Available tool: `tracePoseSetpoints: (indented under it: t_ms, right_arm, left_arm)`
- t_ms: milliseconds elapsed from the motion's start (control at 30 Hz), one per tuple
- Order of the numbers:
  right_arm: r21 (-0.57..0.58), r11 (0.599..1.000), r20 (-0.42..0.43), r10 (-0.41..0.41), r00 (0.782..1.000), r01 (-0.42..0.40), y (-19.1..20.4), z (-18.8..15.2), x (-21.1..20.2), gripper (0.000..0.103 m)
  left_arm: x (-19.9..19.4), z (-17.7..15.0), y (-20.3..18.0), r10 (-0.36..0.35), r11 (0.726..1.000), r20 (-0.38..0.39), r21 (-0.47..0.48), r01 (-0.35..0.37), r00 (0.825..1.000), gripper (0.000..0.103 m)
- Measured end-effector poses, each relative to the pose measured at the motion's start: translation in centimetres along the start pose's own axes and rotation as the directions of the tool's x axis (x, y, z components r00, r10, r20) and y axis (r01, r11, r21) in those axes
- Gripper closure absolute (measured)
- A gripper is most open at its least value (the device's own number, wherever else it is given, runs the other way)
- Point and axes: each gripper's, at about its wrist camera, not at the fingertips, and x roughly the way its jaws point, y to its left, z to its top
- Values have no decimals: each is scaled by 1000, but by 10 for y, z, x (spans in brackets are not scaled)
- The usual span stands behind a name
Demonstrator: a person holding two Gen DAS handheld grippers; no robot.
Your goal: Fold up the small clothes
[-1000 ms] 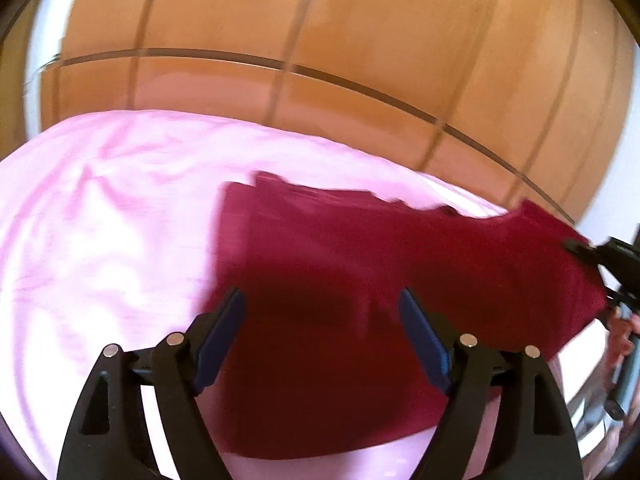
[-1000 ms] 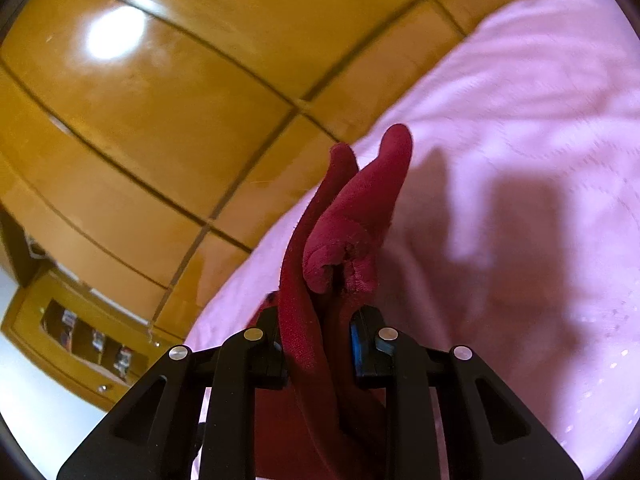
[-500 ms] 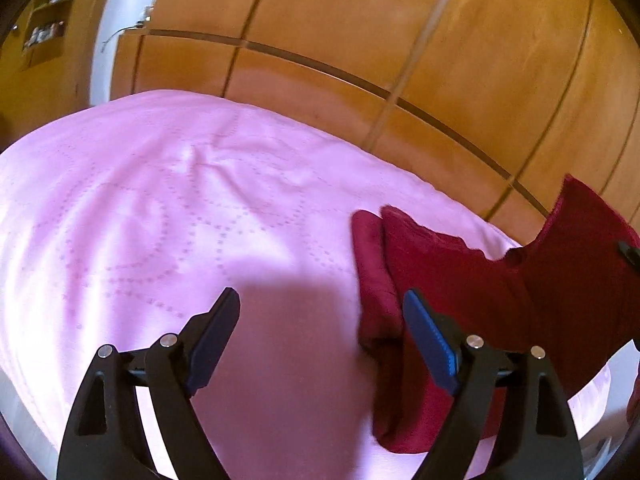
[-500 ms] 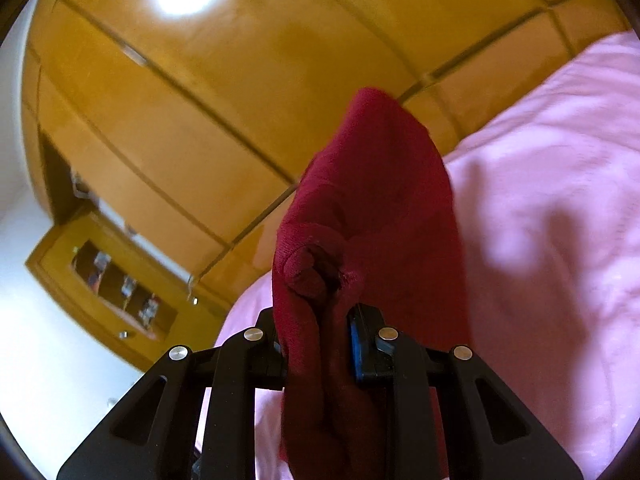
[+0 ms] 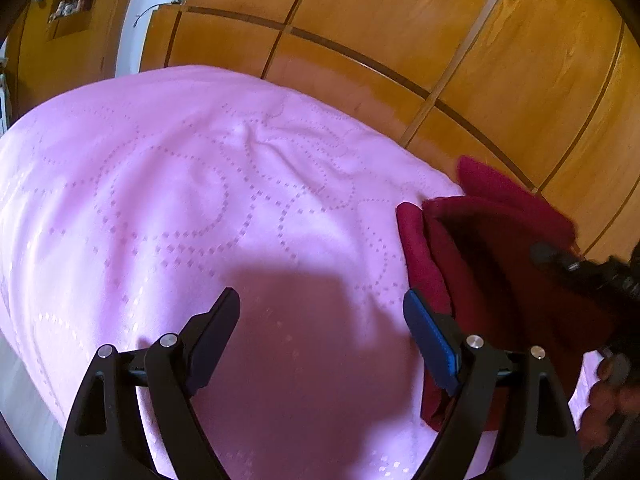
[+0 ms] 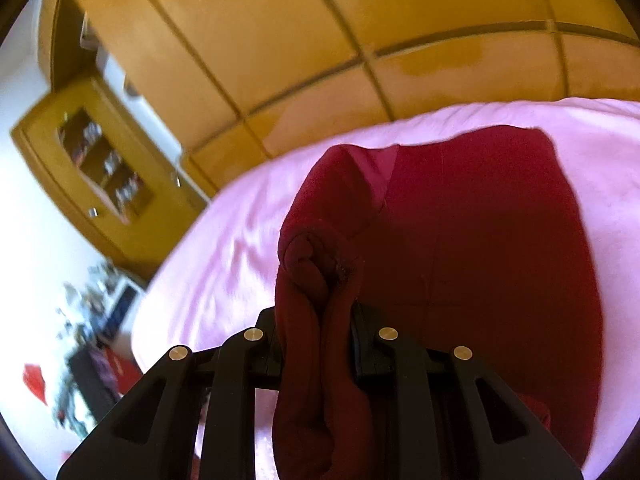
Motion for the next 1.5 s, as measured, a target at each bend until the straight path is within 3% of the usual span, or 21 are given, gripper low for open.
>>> tracePoseSetpoints:
  t_ms: [167, 233, 300, 400, 467, 533, 600, 700, 800, 867, 1000, 1133, 1267, 1367, 1433, 1500]
  right_arm:
    - [-110, 988, -24, -111, 994, 108, 13, -17, 24, 82]
    - [-158, 981, -34, -119, 992, 113, 18, -21, 28, 69]
    - [-175, 984, -48, -43, 998, 34, 19, -24, 25, 35]
    - [-183, 979, -41, 80, 996, -86, 22, -24, 7, 28]
    - [-184, 976, -11, 117, 993, -117, 17, -20, -8, 28]
    - [-146, 982, 59, 126, 990, -117, 5, -20, -34, 19]
    - [-65, 994, 163, 94, 982, -84, -19, -19, -66, 16]
    - [59, 998, 222, -22, 975, 9, -54, -20, -96, 16]
    - [183, 971, 213, -194, 957, 156, -98, -25, -117, 16]
    - [224, 952, 195, -255, 947, 210, -114, -29, -123, 16]
    - [245, 932, 131, -306, 943, 269, -131, -39, -118, 16]
    - [238, 930, 111, -311, 944, 279, -129, -48, -115, 16]
    - [240, 931, 117, -309, 944, 275, -122, -56, -114, 16]
    - [229, 927, 110, -327, 939, 297, -122, -57, -113, 16]
    - [210, 926, 90, -337, 937, 313, -121, -60, -107, 16]
    - [198, 920, 58, -356, 933, 339, -121, -62, -99, 13]
  left_arm:
    - [2, 1, 0, -12, 1000, -6, -2, 12, 1000, 20]
    - [2, 0, 0, -17, 1000, -8, -3, 17, 1000, 19]
    - [3, 0, 1, -16, 1000, -11, -6, 16, 1000, 20]
    - [1, 1, 1, -23, 1000, -11, -12, 23, 1000, 20]
    - [-3, 3, -1, -35, 999, -5, -7, 35, 999, 20]
    - [-10, 3, -5, -58, 998, 8, 5, 58, 998, 20]
    - [-18, 3, -15, -89, 995, 25, 37, 88, 996, 20]
    - [-30, 2, -39, -161, 981, 43, 114, 155, 986, 19]
    - [-38, -2, -65, -250, 952, 23, 186, 241, 968, 19]
    - [-37, -5, -82, -295, 931, -9, 223, 290, 955, 19]
    - [-16, -9, -104, -308, 913, -119, 241, 328, 944, 22]
    - [1, -14, -108, -315, 913, -204, 201, 354, 927, 36]
    - [7, -16, -103, -325, 916, -227, 166, 366, 918, 42]
    - [13, -17, -101, -326, 915, -254, 159, 372, 911, 59]
    - [17, -20, -101, -317, 915, -282, 162, 370, 906, 80]
    - [18, -19, -98, -317, 913, -305, 158, 376, 898, 87]
